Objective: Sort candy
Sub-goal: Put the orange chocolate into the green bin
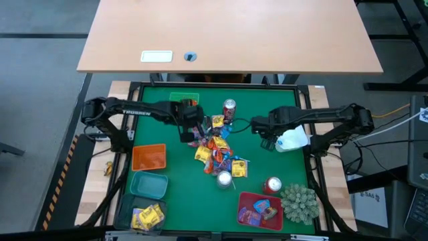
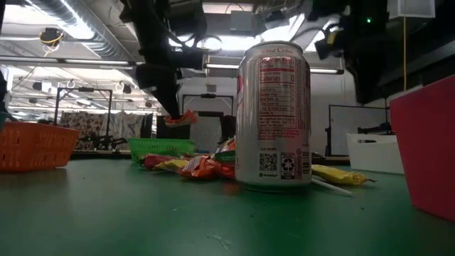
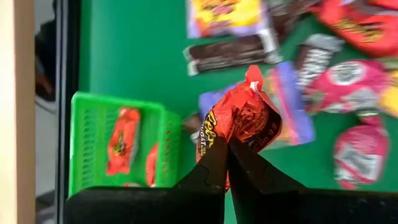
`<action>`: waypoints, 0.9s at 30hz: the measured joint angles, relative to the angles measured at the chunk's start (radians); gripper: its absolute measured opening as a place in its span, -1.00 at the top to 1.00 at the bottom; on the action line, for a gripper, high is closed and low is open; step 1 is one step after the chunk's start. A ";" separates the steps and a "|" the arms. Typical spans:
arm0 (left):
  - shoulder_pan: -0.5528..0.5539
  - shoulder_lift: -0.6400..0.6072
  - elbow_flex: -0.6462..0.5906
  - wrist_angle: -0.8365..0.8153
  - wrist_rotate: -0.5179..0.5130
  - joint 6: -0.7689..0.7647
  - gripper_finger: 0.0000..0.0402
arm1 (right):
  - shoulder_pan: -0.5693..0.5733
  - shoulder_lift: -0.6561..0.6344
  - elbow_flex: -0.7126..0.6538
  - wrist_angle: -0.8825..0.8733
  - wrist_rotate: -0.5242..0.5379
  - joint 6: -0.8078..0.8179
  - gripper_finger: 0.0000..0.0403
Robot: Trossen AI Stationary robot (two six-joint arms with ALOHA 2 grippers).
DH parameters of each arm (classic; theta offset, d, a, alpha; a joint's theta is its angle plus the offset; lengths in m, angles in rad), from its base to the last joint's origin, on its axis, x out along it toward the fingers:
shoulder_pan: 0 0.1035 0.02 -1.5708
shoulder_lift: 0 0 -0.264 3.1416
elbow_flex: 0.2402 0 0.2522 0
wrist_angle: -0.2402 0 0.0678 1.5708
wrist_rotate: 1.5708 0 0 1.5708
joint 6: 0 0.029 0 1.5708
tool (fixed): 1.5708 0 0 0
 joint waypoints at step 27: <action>0.306 0.003 0.000 0.041 -0.061 -0.051 0.99 | 0.321 0.001 -0.210 0.653 -0.045 0.035 0.20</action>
